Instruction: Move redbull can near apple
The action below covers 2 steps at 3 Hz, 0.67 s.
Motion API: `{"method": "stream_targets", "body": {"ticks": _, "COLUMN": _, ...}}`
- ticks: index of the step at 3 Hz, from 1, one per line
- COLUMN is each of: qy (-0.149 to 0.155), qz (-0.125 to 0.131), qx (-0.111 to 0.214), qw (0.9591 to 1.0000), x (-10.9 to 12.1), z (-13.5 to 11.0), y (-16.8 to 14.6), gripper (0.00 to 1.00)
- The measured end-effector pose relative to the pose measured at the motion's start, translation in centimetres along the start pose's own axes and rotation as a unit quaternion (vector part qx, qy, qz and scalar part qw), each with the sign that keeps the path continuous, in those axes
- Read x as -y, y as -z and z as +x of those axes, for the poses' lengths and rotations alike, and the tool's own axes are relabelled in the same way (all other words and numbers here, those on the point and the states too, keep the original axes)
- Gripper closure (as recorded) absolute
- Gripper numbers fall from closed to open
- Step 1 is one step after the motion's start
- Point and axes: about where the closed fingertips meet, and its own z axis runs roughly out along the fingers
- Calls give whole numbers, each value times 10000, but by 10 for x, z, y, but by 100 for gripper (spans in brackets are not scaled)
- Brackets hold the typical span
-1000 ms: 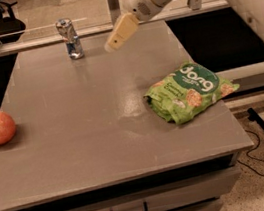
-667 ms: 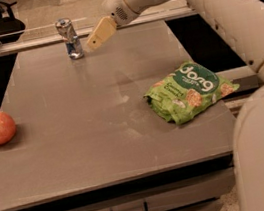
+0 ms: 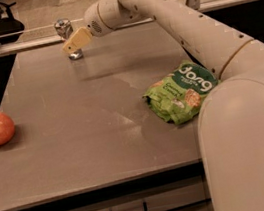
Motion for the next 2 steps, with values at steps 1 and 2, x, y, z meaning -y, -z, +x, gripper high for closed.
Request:
{"method": "stream_targets", "body": {"ticks": 1, "qy": -295, "qz": 157, "qx": 225, "qw": 9992, "x": 12, "z": -3, "y": -27, "gripper": 0}}
{"method": "stream_targets", "body": {"ticks": 2, "qy": -589, "qz": 241, "qx": 357, "qw": 9973, "x": 28, "z": -5, "y": -44, "gripper": 0}}
